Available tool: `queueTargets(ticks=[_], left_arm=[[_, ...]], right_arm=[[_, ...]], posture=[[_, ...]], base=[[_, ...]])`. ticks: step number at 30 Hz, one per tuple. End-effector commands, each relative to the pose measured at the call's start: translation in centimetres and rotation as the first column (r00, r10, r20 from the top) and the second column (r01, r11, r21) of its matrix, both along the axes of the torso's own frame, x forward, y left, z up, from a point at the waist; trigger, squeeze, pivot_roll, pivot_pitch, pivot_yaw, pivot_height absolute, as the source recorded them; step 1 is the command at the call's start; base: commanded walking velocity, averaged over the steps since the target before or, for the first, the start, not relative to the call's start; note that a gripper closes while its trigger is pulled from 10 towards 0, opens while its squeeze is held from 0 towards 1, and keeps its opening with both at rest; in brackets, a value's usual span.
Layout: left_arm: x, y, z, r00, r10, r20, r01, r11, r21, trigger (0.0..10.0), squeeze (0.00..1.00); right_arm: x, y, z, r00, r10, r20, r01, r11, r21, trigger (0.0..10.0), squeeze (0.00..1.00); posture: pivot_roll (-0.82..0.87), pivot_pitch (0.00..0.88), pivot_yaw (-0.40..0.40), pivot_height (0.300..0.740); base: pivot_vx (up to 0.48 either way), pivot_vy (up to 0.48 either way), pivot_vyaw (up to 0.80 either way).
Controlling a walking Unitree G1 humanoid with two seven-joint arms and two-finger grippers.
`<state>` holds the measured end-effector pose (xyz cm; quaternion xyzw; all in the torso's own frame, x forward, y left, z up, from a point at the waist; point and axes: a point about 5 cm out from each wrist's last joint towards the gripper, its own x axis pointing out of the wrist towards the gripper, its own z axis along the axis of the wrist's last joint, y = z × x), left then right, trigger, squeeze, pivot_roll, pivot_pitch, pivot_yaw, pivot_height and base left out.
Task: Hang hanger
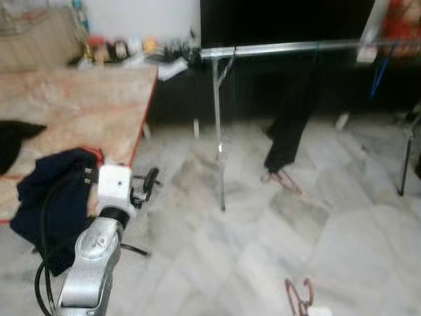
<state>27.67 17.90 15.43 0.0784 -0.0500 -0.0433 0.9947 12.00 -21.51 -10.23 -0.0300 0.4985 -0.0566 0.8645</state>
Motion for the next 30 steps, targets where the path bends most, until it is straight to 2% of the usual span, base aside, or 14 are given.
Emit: queueTargets(ticks=[1,7,12,15,18,19,22,23,25,26,27,30], left_arm=[[0.0,0.5,-0.2,1.0,0.013,-0.01,-0.013,1.0,0.005,10.0,0.0],[0.1,0.5,-0.5,1.0,0.015,-0.017,-0.015,1.0,0.008,10.0,0.0],[0.2,0.8,-1.3,0.999,0.012,-0.042,-0.011,1.0,0.02,10.0,0.0],[0.3,1.3,-2.9,0.995,0.023,-0.101,-0.017,0.998,0.062,10.0,0.0],[0.3,2.4,-5.5,0.976,0.067,-0.209,-0.047,0.994,0.098,10.0,0.0],[-0.1,2.9,-7.7,0.951,0.06,-0.303,-0.028,0.993,0.111,10.0,0.0],[-0.9,3.8,-10.7,0.912,0.083,-0.401,-0.032,0.991,0.133,10.0,0.0],[-1.5,4.2,-12.4,0.877,0.088,-0.472,-0.024,0.99,0.141,10.0,0.0],[-2.4,4.9,-14.3,0.838,0.122,-0.532,-0.047,0.987,0.153,10.0,0.0],[-3.5,5.5,-16.2,0.781,0.145,-0.607,-0.072,0.987,0.142,10.0,0.0],[-4.2,5.7,-17.3,0.745,0.141,-0.652,-0.067,0.988,0.138,10.0,0.0],[-5.8,5.8,-19.3,0.666,0.143,-0.732,-0.071,0.989,0.128,10.0,0.0]], right_arm=[[0.0,0.7,-0.1,1.0,0.002,0.007,-0.002,1.0,0.019,10.0,0.0],[-0.2,1.1,-0.2,1.0,0.001,0.007,-0.001,1.0,0.02,10.0,0.0],[0.5,0.9,0.0,1.0,-0.004,0.016,0.004,1.0,0.02,10.0,0.0],[0.6,1.0,0.0,1.0,-0.008,0.018,0.008,1.0,0.021,10.0,0.0],[0.6,1.1,0.0,1.0,-0.006,0.019,0.006,1.0,0.021,10.0,0.0],[0.7,1.0,0.0,1.0,-0.009,0.021,0.008,1.0,0.022,10.0,0.0],[0.7,1.0,0.1,1.0,-0.011,0.023,0.011,1.0,0.022,10.0,0.0],[0.8,1.0,0.1,1.0,-0.012,0.024,0.011,1.0,0.022,10.0,0.0],[1.0,0.9,0.1,1.0,-0.014,0.028,0.013,1.0,0.021,10.0,0.0],[1.1,0.8,0.2,0.999,-0.014,0.031,0.013,1.0,0.02,10.0,0.0],[1.2,0.8,0.2,0.999,-0.013,0.033,0.012,1.0,0.019,10.0,0.0],[1.4,0.7,0.3,0.999,-0.012,0.037,0.012,1.0,0.018,10.0,0.0]], posture=[[0.01,0.0,0.016,0.74],[0.0,0.0,0.018,0.74],[0.01,0.0,0.016,0.74],[0.01,0.0,0.015,0.74],[0.01,0.0,0.015,0.74],[0.01,0.0,0.015,0.74],[0.01,0.0,0.014,0.74],[0.01,0.0,0.014,0.74],[0.01,0.0,0.014,0.74],[0.01,0.0,0.014,0.74],[0.0,0.0,0.009,0.74],[0.0,0.0,0.009,0.74]], base=[[0.0,-0.42,0.0],[0.0,-0.421,0.0],[0.0,-0.422,0.0],[0.0,-0.346,0.0],[0.0,0.0,0.0],[0.0,0.0,0.0],[0.0,0.0,0.0],[0.0,0.0,0.0],[0.0,0.0,0.0],[0.0,0.0,0.0],[0.0,0.0,0.0],[0.0,0.0,0.0]])
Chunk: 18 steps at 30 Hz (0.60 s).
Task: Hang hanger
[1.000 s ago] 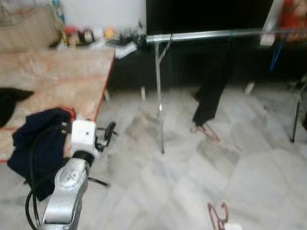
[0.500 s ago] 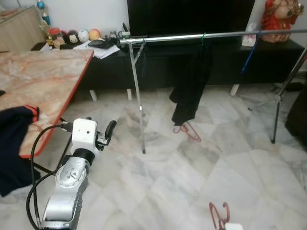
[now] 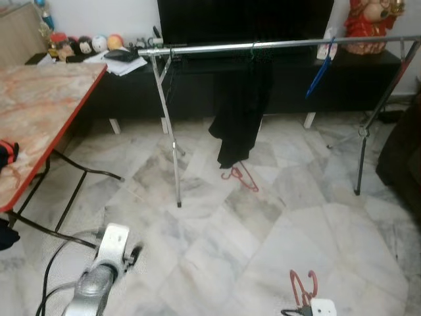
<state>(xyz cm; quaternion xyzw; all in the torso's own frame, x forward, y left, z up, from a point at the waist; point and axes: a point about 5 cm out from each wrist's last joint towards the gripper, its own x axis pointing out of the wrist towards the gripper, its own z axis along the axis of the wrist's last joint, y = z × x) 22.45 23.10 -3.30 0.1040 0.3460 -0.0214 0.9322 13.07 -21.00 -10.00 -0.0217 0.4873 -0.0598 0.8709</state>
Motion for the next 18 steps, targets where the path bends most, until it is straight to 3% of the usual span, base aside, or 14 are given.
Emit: queueTargets(ticks=[1,2,10,18], left_arm=[[-1.1,0.8,-1.0,0.998,0.033,-0.054,-0.033,0.999,0.0,10.0,0.0],[-2.0,0.8,-1.9,0.994,0.046,-0.101,-0.046,0.999,0.008,10.0,0.0],[-4.4,-0.2,-4.2,0.969,0.031,-0.245,-0.027,0.999,0.017,10.0,0.0],[-4.6,0.1,-4.4,0.968,0.071,-0.242,-0.071,0.997,0.007,10.0,0.0]], right_arm=[[0.5,0.2,0.1,1.0,0.0,0.013,0.0,1.0,0.007,10.0,0.0],[0.8,0.1,0.2,1.0,-0.001,0.019,0.001,1.0,0.007,10.0,0.0],[1.9,-0.2,0.7,0.998,-0.027,0.058,0.027,1.0,-0.002,10.0,0.0],[2.7,-0.3,1.1,0.995,-0.035,0.088,0.037,0.999,-0.02,10.0,0.0]], posture=[[0.0,0.0,0.006,0.74],[-0.01,0.0,0.005,0.74],[-0.03,0.0,0.01,0.74],[-0.03,0.0,0.013,0.74]], base=[[0.0,0.0,0.0],[0.0,0.0,0.0],[0.0,0.0,0.0],[0.254,0.0,0.0]])
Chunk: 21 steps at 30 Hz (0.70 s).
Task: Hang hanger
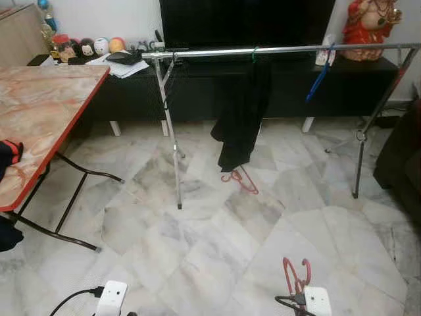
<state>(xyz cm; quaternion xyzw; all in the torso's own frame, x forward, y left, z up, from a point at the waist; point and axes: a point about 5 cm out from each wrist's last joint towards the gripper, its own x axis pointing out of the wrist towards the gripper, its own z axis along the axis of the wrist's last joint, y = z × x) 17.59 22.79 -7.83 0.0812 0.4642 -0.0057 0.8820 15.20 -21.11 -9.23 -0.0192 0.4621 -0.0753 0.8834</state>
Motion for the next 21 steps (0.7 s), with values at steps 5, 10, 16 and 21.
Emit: queueTargets(ticks=[5,10,16,21], left_arm=[[-0.12,0.6,0.06,1.0,0.005,0.002,-0.005,1.0,0.018,10.0,0.0],[-0.43,0.6,-0.1,1.0,0.005,-0.007,-0.005,1.0,0.02,10.0,0.0],[-0.51,0.42,-0.18,1.0,0.002,-0.007,-0.002,1.0,0.017,10.0,0.0],[-0.49,0.29,-0.21,1.0,0.0,-0.007,0.0,1.0,0.015,10.0,0.0]], right_arm=[[0.71,-0.39,0.45,0.997,-0.045,0.055,0.045,0.999,0.003,10.0,0.0],[1.0,-0.49,0.61,0.996,-0.059,0.069,0.059,0.998,0.005,10.0,0.0],[1.35,-0.4,0.71,0.996,-0.051,0.07,0.051,0.999,0.001,10.0,0.0],[1.5,-0.27,0.76,0.996,-0.044,0.074,0.044,0.999,0.0,10.0,0.0]], posture=[[-0.03,0.0,0.012,0.74],[-0.03,0.0,0.015,0.74],[-0.03,0.0,0.012,0.74],[-0.03,0.0,0.012,0.74]], base=[[0.385,0.0,0.0],[0.388,0.0,0.0],[0.393,0.0,-0.34],[0.396,0.0,-0.32]])
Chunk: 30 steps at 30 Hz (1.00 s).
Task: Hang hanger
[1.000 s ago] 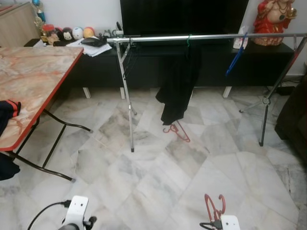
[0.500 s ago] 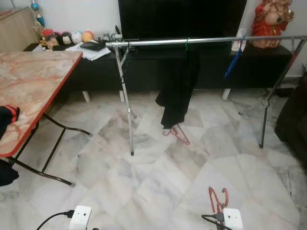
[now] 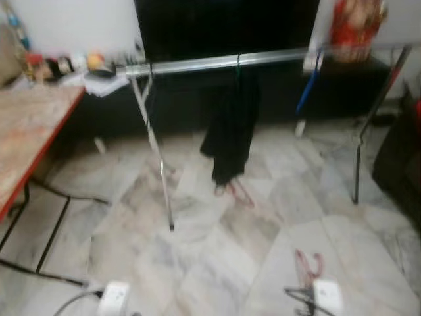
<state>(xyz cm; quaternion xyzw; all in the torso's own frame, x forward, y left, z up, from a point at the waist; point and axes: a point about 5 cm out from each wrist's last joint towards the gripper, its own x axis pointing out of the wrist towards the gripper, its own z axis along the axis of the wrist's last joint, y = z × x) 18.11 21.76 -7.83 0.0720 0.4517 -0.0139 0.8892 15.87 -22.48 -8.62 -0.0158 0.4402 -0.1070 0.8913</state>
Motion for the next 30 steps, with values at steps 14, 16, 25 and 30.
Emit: queueTargets(ticks=[14,16,25,30], left_arm=[[-1.14,0.98,-0.36,0.999,0.012,-0.036,-0.011,0.999,0.035,10.0,0.0],[-1.17,0.97,-0.38,0.999,0.012,-0.037,-0.011,0.999,0.035,10.0,0.0],[-1.39,0.67,-0.55,0.999,0.015,-0.043,-0.013,1.0,0.028,10.0,0.0],[-1.3,0.55,-0.53,0.999,0.014,-0.04,-0.013,1.0,0.025,10.0,0.0]], right_arm=[[1.35,1.37,0.39,0.997,0.054,0.05,-0.055,0.998,0.014,10.0,0.0],[1.43,1.51,0.41,0.997,0.056,0.055,-0.057,0.998,0.019,10.0,0.0],[1.72,1.73,0.51,0.996,0.062,0.064,-0.063,0.998,0.026,10.0,0.0],[1.93,1.68,0.62,0.996,0.06,0.07,-0.062,0.998,0.021,10.0,0.0]], posture=[[-0.03,0.0,0.008,0.74],[-0.03,0.0,0.008,0.74],[-0.03,0.0,0.003,0.74],[-0.03,0.0,0.001,0.74]], base=[[0.398,0.0,0.16],[0.394,0.0,0.36],[0.388,0.0,0.0],[0.389,0.0,0.0]])
